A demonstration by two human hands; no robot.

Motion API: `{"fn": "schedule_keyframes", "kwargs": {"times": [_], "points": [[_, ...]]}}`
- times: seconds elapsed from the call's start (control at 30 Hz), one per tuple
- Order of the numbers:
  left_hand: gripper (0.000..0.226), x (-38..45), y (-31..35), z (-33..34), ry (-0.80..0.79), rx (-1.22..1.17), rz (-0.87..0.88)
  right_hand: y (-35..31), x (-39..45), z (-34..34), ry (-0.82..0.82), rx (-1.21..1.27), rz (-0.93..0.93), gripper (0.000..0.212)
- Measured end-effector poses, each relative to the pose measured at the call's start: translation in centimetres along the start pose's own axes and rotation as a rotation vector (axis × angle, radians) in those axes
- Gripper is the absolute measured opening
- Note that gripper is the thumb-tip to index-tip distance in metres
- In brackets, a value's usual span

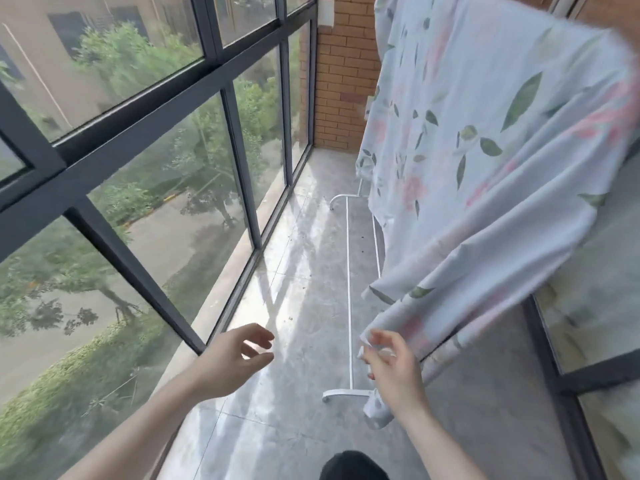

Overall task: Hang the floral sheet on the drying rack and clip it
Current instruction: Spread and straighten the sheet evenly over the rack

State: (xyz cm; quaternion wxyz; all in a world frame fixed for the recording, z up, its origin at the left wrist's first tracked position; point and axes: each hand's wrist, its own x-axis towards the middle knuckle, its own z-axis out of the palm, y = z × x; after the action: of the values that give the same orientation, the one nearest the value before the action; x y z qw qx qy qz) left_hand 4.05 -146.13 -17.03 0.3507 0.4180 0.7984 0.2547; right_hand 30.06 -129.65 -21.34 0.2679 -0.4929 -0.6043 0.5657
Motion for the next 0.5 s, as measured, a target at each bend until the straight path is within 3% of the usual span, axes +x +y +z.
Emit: {"fn": "schedule_keyframes", "kwargs": {"times": [0.27,0.5], "points": [[0.021,7.4,3.1,-2.0,-0.080,-0.059,0.133,-0.9,2.4,2.8,0.138,0.096,0.111,0.032],[0.022,15.2,6.2,-3.6,-0.149,-0.067,0.194,-1.5,8.2,6.5,0.163,0.322,0.292,0.055]]}}
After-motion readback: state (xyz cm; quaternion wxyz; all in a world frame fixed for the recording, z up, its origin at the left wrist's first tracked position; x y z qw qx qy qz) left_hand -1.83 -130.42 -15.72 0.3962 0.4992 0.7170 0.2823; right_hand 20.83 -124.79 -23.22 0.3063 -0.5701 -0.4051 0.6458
